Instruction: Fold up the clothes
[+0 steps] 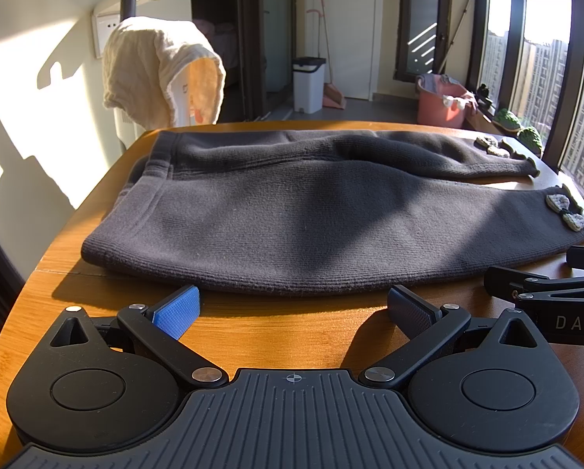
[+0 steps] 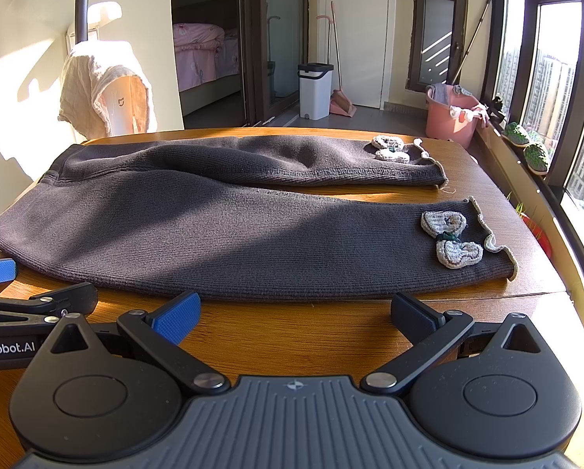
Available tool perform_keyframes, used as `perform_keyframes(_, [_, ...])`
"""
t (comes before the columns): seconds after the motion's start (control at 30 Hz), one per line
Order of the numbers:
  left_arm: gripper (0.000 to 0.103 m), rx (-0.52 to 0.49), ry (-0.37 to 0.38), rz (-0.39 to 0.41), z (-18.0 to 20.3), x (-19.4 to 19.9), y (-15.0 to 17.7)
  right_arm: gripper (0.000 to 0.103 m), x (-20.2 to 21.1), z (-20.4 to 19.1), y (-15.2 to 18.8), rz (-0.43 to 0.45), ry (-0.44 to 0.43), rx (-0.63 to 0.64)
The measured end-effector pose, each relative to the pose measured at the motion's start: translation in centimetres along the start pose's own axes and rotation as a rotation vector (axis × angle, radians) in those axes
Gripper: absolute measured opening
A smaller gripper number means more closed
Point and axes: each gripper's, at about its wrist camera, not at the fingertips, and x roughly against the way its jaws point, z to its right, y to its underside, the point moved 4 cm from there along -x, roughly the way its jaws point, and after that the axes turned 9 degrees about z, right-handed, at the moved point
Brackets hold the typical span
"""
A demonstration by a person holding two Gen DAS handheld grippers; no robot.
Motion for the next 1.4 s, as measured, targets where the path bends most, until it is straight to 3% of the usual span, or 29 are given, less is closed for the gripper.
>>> perform_keyframes(0.5, [0.103,0.000,-0.001,0.000,-0.08,-0.02,0.02,0.103,-0.14,0.07,-0.22,0.001,-0.068,0.030])
perform_keyframes(1.3, [0.103,0.011,-0.010,0.000,0.03,-0.67,-0.36,0.103,0.32,0.14,0.10,0.000,-0.016,0.008])
perform_keyframes(1.4, [0.103,0.005,0.017,-0.005,-0.09,-0.46,-0.28,0.103,0.33,0.08,0.09,0.000,-0.016,0.008])
